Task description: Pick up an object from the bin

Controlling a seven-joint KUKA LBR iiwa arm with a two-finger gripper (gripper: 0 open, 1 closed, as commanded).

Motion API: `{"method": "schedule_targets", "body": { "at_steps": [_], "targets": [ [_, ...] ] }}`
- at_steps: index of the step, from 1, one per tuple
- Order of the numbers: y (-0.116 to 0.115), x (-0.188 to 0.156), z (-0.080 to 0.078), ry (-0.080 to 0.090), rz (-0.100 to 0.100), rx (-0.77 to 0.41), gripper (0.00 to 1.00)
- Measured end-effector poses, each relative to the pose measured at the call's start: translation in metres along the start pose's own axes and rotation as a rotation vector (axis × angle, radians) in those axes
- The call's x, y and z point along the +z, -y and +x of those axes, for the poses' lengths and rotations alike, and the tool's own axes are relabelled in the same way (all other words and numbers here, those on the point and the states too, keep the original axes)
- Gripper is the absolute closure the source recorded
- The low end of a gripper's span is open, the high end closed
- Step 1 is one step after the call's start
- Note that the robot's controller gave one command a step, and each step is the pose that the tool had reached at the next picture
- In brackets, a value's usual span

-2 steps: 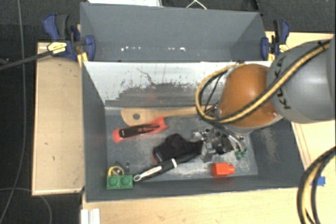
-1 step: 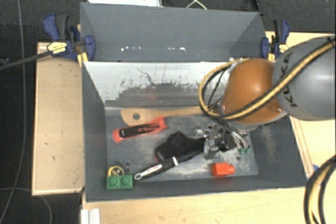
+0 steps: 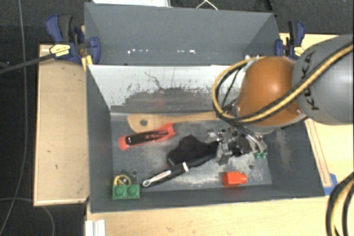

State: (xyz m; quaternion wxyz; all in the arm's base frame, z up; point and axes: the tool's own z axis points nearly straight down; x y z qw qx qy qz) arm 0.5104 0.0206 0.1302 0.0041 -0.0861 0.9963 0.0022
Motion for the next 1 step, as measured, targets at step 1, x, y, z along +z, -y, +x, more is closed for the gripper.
{"method": "schedule_targets", "body": {
  "at_steps": [1],
  "targets": [
    [-0.0004,-0.0193,0.0007,-0.003,-0.001,0.002,1.00]
  ]
}}
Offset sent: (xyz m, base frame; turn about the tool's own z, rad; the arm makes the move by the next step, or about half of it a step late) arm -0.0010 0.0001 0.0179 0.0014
